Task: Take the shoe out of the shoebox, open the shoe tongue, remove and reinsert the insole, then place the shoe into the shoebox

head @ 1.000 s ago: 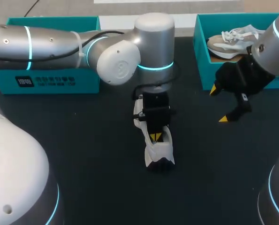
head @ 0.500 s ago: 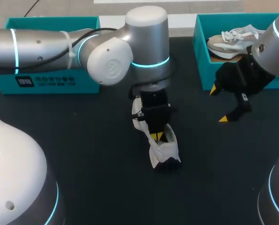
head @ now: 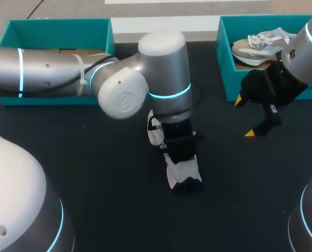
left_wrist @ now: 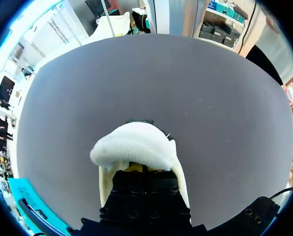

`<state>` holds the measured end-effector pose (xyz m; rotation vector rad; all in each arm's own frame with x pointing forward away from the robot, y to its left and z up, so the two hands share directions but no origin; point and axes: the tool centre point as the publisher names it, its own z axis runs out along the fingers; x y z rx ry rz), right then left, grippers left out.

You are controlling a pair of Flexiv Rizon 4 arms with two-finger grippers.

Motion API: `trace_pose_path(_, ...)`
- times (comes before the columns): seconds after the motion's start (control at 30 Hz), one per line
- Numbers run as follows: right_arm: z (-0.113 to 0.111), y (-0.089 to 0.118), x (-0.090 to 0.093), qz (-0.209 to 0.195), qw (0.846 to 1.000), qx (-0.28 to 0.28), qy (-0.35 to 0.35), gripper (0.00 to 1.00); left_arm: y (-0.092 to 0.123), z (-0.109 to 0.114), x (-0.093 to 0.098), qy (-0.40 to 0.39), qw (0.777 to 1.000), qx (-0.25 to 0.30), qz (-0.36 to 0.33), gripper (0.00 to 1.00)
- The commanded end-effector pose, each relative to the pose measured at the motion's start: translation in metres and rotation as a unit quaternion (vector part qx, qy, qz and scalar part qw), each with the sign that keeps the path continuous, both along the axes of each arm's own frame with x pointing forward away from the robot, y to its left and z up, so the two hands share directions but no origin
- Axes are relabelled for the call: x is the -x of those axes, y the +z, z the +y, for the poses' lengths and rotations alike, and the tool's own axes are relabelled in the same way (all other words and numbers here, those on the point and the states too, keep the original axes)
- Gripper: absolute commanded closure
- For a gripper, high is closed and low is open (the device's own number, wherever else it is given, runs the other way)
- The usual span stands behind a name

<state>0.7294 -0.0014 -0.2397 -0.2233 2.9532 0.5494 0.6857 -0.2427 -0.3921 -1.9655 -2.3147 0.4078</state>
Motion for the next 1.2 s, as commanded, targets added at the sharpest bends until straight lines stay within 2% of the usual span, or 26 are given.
trace_pose_path(0.03,0.001,-0.001,0.000,-0.001,1.000,0.001,-0.001,0.00,-0.017,-0.005,0.000,-0.001,1.000,-0.011,0.000,1.00)
trace_pose_path(0.27,0.001,-0.001,0.000,-0.001,1.000,0.001,-0.001,0.00,-0.022,-0.003,-0.003,0.002,1.000,-0.020,-0.007,1.00)
trace_pose_path(0.53,0.001,-0.001,0.000,-0.001,1.000,0.001,-0.001,0.00,0.023,0.013,-0.008,0.025,0.999,0.018,-0.038,1.00)
trace_pose_path(0.7,0.001,-0.001,0.000,-0.001,1.000,0.001,-0.001,0.00,0.041,0.019,-0.014,0.039,0.994,0.012,-0.104,1.00)
trace_pose_path(1.2,0.001,-0.001,0.000,-0.001,1.000,0.001,-0.001,0.00,0.041,0.019,-0.014,0.039,0.994,0.012,-0.104,1.00)
